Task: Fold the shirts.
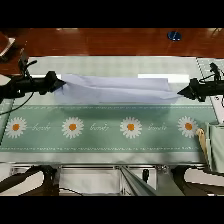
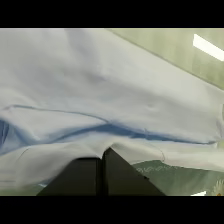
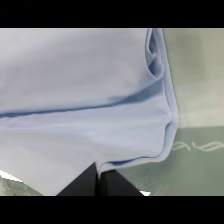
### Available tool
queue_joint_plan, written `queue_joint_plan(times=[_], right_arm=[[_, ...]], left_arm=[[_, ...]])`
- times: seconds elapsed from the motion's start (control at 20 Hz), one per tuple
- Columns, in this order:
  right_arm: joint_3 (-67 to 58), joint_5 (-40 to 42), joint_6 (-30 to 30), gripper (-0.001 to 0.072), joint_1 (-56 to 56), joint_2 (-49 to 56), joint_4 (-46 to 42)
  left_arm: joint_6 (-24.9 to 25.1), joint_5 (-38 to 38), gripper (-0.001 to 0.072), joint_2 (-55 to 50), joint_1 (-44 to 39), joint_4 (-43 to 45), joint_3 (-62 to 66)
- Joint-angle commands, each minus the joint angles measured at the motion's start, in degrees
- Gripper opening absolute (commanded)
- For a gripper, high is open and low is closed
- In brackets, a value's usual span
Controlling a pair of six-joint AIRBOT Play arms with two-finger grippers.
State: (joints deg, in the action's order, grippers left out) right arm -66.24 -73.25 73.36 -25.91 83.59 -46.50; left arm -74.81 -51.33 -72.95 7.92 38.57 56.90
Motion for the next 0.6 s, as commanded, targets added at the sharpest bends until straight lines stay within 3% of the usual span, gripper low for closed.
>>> queue_joint_plan(times=[0.0, 0.2, 0.4, 0.45, 0.5, 0.55], right_arm=[[-5.6, 3.5, -0.2, 0.0018, 1.5, 6.3, 4.6], [-11.9, 7.0, 1.2, 0.0019, 3.7, 15.6, 9.0], [-16.5, 8.7, 1.1, 0.0035, 4.0, 21.4, 13.4], [-16.8, 9.7, 0.9, 0.0257, 4.0, 21.7, 13.5], [-16.8, 10.3, -1.1, 0.0413, 4.0, 21.6, 13.6], [-17.3, 9.3, -3.2, 0.042, 3.5, 21.5, 13.4]], left_arm=[[-0.5, -0.3, 0.0028, -12.7, -0.5, -0.1, 12.3], [-4.0, -6.0, 0.0028, -26.5, -1.1, 0.0, 24.2], [-4.0, -5.7, 0.0033, -31.8, -0.8, 0.0, 26.1], [-5.6, -5.9, 0.0197, -32.4, -0.6, 0.0, 26.1], [-5.9, -7.7, 0.0496, -32.6, -0.3, 0.0, 26.1], [-5.2, -9.8, 0.0507, -32.5, 0.8, 2.1, 26.5]])
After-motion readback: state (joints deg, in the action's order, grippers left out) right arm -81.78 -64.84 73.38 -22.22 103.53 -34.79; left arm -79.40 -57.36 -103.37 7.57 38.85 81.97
